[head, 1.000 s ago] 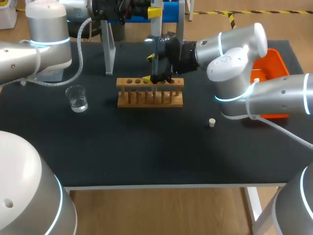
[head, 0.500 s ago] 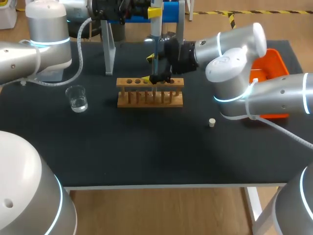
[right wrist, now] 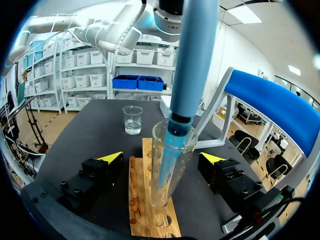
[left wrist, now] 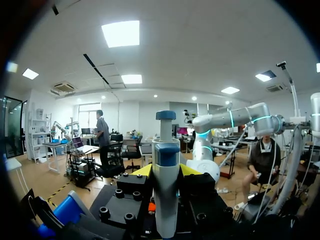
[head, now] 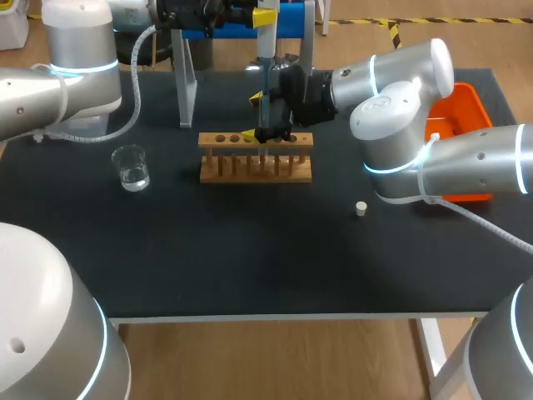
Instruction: Invert the test tube, pick up the pipette, mount the tip to pipette, aspirate from beaker and dispense into the tube, eject the tip, return the pipette, and cap with the stopper.
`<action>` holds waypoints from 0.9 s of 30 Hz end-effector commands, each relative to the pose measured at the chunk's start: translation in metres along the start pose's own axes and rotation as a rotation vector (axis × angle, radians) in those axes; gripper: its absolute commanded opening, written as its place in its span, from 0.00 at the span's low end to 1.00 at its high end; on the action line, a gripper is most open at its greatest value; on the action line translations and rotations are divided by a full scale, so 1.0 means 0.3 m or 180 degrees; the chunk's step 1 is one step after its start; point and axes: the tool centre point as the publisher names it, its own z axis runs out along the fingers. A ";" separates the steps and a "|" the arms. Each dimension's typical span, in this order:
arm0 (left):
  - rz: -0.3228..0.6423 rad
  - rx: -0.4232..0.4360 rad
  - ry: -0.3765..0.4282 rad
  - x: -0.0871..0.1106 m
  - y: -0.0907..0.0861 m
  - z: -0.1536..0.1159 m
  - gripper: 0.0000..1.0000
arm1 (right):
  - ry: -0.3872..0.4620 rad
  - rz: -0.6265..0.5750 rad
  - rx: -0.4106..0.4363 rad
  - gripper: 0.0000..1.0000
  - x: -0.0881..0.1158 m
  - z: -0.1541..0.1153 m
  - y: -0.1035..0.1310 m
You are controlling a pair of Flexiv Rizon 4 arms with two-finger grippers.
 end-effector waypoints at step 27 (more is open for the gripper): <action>0.0097 -0.0080 -0.0045 0.026 -0.071 0.017 0.00 | 0.0002 0.0000 0.0010 1.00 0.000 -0.001 0.001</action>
